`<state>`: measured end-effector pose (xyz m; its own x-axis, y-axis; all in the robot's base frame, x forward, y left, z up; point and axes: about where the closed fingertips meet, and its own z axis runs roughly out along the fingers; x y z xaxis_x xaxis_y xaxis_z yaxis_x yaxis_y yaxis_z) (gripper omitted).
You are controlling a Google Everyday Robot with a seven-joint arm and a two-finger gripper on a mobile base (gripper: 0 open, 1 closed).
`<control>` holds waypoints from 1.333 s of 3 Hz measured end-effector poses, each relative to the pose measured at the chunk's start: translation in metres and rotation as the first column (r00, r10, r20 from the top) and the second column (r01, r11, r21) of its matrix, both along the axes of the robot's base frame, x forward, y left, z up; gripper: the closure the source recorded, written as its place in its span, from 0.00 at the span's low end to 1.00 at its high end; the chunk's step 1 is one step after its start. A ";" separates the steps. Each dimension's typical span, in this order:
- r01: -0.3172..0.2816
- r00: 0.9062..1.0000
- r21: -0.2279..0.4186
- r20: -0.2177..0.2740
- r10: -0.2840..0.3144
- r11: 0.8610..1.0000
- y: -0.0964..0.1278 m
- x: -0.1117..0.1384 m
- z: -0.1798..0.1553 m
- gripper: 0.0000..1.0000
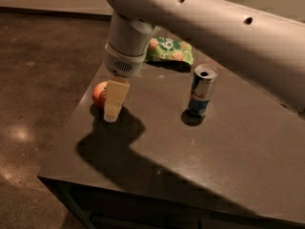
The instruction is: Pick apple
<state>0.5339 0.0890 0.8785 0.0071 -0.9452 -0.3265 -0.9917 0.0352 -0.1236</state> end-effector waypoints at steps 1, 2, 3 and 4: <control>-0.015 1.000 -0.004 -0.005 0.015 1.000 0.006 0.002 -0.009 0.00; -0.032 0.999 -0.001 -0.012 0.032 0.999 0.009 0.004 -0.015 0.18; -0.049 0.999 0.005 -0.023 0.049 0.999 0.012 0.002 -0.016 0.41; -0.059 0.998 0.018 -0.032 0.060 0.998 0.014 0.001 -0.014 0.65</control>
Offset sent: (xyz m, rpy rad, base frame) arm 0.0069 0.0111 -0.0216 0.0037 0.0227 0.0494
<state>0.5346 0.1034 0.8646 0.0520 -0.9378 -0.3433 -0.9956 -0.0221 -0.0906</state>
